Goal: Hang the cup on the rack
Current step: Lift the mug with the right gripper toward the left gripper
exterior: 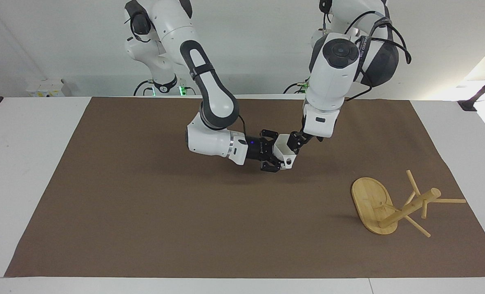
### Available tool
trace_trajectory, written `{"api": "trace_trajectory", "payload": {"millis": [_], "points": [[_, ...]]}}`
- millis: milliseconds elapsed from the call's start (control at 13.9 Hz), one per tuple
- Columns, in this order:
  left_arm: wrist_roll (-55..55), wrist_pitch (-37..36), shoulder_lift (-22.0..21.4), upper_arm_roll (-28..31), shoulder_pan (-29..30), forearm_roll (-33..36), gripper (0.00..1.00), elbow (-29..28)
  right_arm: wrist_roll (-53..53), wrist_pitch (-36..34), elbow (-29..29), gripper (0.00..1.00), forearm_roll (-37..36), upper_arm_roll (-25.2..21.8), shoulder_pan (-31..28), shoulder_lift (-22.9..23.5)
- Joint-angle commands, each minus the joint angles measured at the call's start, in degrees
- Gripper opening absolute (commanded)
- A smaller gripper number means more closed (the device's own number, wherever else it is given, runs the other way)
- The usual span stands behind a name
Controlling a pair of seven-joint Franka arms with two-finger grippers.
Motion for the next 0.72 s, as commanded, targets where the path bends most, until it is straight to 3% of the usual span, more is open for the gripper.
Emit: {"api": "trace_trajectory", "payload": {"millis": [0, 361, 505, 649], "points": [[-1.4, -0.3, -0.1, 0.7, -0.6, -0.9, 0.97, -1.0, 0.9, 0.4, -0.4, 0.21, 0.7, 0.2, -0.5, -0.8], [-2.1, -1.0, -2.4, 0.6, -0.8, -2.8, 0.91, -5.5, 0.8, 0.5, -0.4, 0.21, 0.6, 0.2, -0.7, -0.7], [-2.2, -1.2, -2.4, 0.6, -0.8, -4.3, 0.71, -5.6, 0.8, 0.5, -0.5, 0.22, 0.6, 0.2, -0.7, -0.7], [-2.2, -0.8, -2.4, 0.6, -0.7, -4.5, 0.34, -5.6, 0.7, 0.5, -0.5, 0.23, 0.6, 0.2, -0.6, -0.7]]}}
